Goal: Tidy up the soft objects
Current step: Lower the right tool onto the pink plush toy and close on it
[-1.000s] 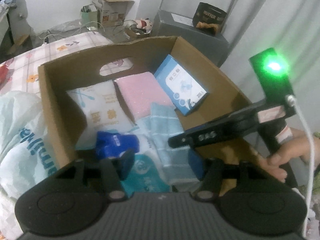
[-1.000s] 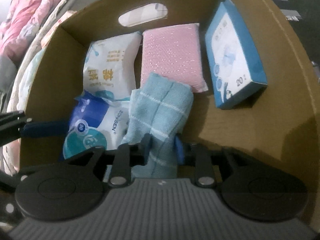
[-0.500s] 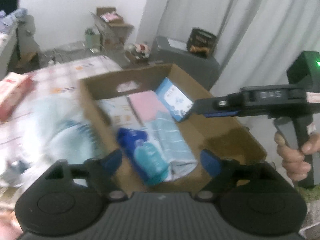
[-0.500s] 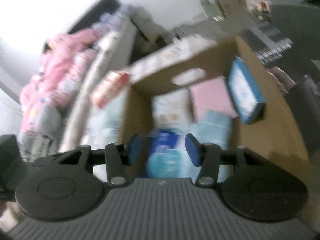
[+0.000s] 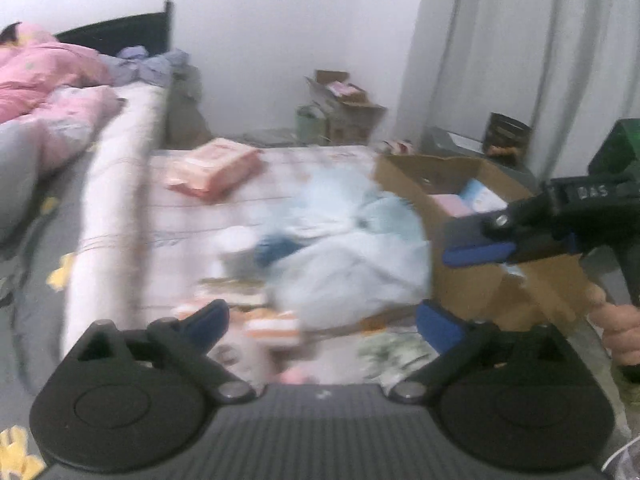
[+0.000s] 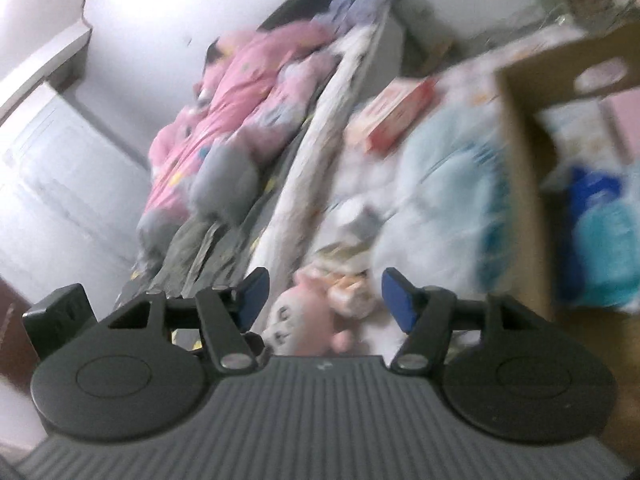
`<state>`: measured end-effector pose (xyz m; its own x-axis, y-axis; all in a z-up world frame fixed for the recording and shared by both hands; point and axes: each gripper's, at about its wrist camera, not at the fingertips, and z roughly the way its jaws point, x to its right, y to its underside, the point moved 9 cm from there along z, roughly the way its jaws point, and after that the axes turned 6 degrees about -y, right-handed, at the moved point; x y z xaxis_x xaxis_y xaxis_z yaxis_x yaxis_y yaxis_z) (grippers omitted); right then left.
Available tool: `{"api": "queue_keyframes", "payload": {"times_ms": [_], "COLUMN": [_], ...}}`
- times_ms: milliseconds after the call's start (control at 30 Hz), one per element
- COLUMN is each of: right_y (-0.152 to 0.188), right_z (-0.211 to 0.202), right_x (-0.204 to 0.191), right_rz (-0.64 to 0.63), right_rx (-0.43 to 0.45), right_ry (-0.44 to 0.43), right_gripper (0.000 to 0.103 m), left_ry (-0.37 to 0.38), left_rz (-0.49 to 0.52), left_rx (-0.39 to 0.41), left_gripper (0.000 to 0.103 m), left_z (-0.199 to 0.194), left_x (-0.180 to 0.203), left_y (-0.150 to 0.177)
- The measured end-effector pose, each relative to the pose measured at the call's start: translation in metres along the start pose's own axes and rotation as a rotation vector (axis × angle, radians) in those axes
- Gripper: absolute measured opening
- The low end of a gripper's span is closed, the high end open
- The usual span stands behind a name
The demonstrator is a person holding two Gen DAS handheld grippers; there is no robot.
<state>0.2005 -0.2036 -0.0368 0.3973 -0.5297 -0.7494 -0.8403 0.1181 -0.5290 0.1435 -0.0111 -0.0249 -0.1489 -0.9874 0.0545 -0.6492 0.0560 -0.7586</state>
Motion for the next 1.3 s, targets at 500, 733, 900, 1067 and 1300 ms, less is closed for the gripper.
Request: {"api": "queue_keyframes", "payload": {"times_ms": [500, 733, 900, 1067, 1300], "right_y": [0.052, 0.06, 0.071, 0.078, 0.075], "right_z": [0.115, 0.136, 0.153, 0.17, 0.173], "right_x": [-0.005, 0.022, 0.029, 0.025, 0.015], "right_rz": [0.168, 0.238, 0.284, 0.282, 0.222], "right_rx": [-0.197, -0.233, -0.276, -0.305, -0.277], "right_ry": [-0.001, 0.061, 0.047, 0.031, 0.051], "right_gripper": [0.065, 0.068, 0.069, 0.07, 0.066], "left_ry": [-0.012, 0.042, 0.089, 0.109, 0.078], "left_rz": [-0.03, -0.048, -0.107, -0.084, -0.063], "left_rx": [-0.059, -0.145, -0.195, -0.191, -0.206], "left_gripper": [0.1, 0.1, 0.099, 0.099, 0.097], "left_z": [0.035, 0.064, 0.071, 0.066, 0.062], "left_x": [-0.056, -0.064, -0.064, -0.056, -0.051], "left_y": [0.048, 0.06, 0.067, 0.072, 0.075]}}
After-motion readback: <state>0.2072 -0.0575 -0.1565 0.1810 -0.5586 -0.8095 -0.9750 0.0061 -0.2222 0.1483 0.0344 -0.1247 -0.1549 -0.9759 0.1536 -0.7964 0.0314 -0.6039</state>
